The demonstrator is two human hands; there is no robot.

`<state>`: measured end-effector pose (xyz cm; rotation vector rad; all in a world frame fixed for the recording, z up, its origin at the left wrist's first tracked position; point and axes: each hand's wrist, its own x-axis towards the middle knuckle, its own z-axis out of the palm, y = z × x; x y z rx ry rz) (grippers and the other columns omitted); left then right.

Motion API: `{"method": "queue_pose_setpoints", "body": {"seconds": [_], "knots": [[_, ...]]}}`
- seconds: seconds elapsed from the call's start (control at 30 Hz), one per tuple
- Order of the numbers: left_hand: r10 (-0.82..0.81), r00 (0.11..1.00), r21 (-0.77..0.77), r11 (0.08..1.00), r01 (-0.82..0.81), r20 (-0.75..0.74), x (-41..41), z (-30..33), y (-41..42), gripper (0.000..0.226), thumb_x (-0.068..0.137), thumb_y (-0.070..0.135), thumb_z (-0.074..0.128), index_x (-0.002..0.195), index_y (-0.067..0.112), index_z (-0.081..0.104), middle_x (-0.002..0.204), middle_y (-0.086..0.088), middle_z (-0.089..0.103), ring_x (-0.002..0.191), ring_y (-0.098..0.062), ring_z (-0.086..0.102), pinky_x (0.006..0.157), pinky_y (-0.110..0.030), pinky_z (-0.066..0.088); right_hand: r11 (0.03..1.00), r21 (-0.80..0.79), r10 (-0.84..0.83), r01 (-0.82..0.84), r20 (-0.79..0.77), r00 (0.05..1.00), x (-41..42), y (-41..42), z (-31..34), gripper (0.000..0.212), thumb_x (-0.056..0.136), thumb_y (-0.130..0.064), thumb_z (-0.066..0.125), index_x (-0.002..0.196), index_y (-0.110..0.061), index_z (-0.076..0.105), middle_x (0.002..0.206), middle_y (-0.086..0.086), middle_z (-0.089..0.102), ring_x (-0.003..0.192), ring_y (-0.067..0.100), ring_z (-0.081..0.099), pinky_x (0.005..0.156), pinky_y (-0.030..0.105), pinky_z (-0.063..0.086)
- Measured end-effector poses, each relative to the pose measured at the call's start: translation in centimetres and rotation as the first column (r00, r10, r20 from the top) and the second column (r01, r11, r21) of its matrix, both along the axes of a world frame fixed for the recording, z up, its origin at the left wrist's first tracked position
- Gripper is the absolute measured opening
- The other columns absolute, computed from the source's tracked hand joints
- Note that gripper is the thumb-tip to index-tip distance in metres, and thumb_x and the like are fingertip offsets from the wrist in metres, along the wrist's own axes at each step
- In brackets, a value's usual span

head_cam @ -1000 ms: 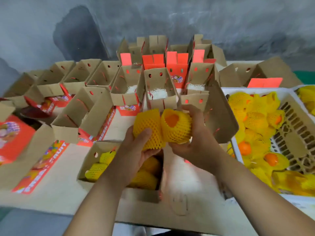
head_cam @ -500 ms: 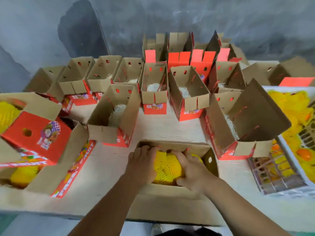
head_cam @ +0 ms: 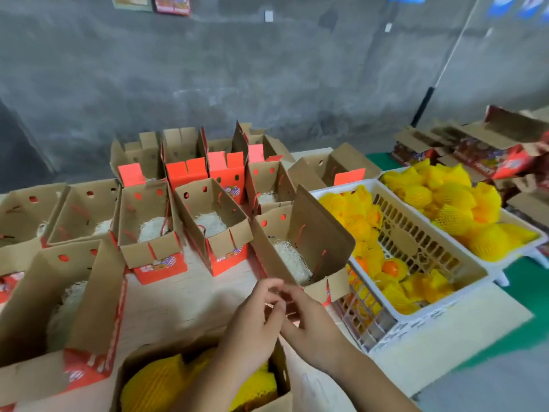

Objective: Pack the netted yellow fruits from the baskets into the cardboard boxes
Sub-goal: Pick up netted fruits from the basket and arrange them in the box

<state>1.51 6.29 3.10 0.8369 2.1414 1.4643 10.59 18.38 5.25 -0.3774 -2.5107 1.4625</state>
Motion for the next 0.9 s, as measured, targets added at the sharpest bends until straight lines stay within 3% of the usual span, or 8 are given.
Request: {"method": "queue_pose_setpoints", "body": {"seconds": [0.17,0.3,0.4,0.5,0.63,0.7,0.8,0.9], "knots": [[-0.142,0.988,0.096,0.986,0.135,0.067,0.9,2.0,11.6,0.036,0.090,0.038,0.050,0.120,0.059,0.051,0.101,0.023,0.070,0.088,0.005,0.068,0.070,-0.010,0.047,0.978,0.033,-0.202,0.205,-0.087,0.976,2.2,8.9,2.1,0.043,0.091,-0.018,0.059,0.124,-0.045,0.055,0.108,-0.024,0.070,0.099,0.001,0.069,0.078,0.017,0.053],[-0.198,0.974,0.130,0.974,0.183,0.109,2.8,2.2,21.5,0.038,0.087,0.040,0.052,0.116,0.064,0.046,0.098,0.011,0.070,0.090,-0.007,0.069,0.081,-0.030,0.053,0.955,0.042,-0.290,0.293,-0.072,0.954,3.7,17.4,1.8,0.048,0.092,-0.006,0.061,0.136,-0.021,0.054,0.109,-0.013,0.073,0.101,-0.001,0.067,0.081,0.024,0.053],[-0.174,0.980,0.136,0.978,0.160,0.101,4.2,1.8,28.1,0.038,0.087,0.042,0.050,0.113,0.068,0.044,0.098,0.023,0.070,0.089,0.003,0.068,0.076,-0.021,0.049,0.953,0.040,-0.297,0.299,-0.046,0.954,4.3,23.9,1.4,0.046,0.094,-0.011,0.062,0.139,-0.018,0.052,0.112,-0.006,0.073,0.101,0.006,0.068,0.083,0.034,0.055],[-0.116,0.989,0.121,0.987,0.104,0.091,4.5,0.8,33.5,0.033,0.089,0.047,0.052,0.113,0.069,0.047,0.104,0.011,0.072,0.097,-0.001,0.069,0.083,-0.025,0.052,0.965,0.058,-0.258,0.258,0.001,0.966,4.2,30.1,0.2,0.043,0.099,-0.023,0.059,0.141,-0.021,0.052,0.116,-0.007,0.071,0.101,0.005,0.067,0.083,0.031,0.055],[-0.083,0.981,-0.135,0.989,0.059,-0.175,2.4,-1.4,36.9,0.024,0.103,0.043,0.050,0.127,0.042,0.054,0.117,0.006,0.071,0.101,-0.008,0.066,0.086,-0.031,0.052,0.973,0.164,-0.188,0.164,0.149,0.971,2.8,37.6,-2.4,0.046,0.101,-0.029,0.057,0.145,-0.023,0.048,0.119,-0.002,0.065,0.089,0.010,0.064,0.069,0.022,0.046],[-0.086,0.918,-0.348,0.936,-0.059,-0.387,0.8,-2.4,36.7,0.025,0.104,0.034,0.052,0.127,0.033,0.061,0.120,0.007,0.070,0.108,-0.015,0.064,0.090,-0.035,0.050,0.973,0.223,-0.135,0.066,0.313,0.940,2.0,40.8,-3.8,0.054,0.099,-0.026,0.060,0.149,-0.023,0.041,0.130,0.003,0.059,0.100,0.018,0.062,0.076,0.026,0.043],[-0.155,0.847,-0.538,0.825,-0.172,-0.509,-1.0,-3.6,35.8,0.021,0.100,0.032,0.054,0.118,0.033,0.067,0.116,0.012,0.069,0.110,-0.017,0.064,0.096,-0.038,0.043,0.955,0.275,-0.058,-0.114,0.549,0.834,0.1,44.1,-5.9,0.067,0.100,-0.033,0.061,0.157,-0.022,0.027,0.148,0.012,0.043,0.125,0.033,0.054,0.086,0.036,0.045],[-0.214,0.798,-0.590,0.781,-0.206,-0.563,-1.7,-4.1,35.9,0.019,0.100,0.034,0.051,0.113,0.035,0.065,0.107,0.014,0.068,0.104,-0.013,0.062,0.095,-0.035,0.038,0.932,0.302,-0.018,-0.203,0.597,0.802,-2.3,45.1,-7.7,0.067,0.097,-0.031,0.062,0.153,-0.021,0.028,0.148,0.015,0.039,0.120,0.036,0.054,0.081,0.037,0.043]]}}
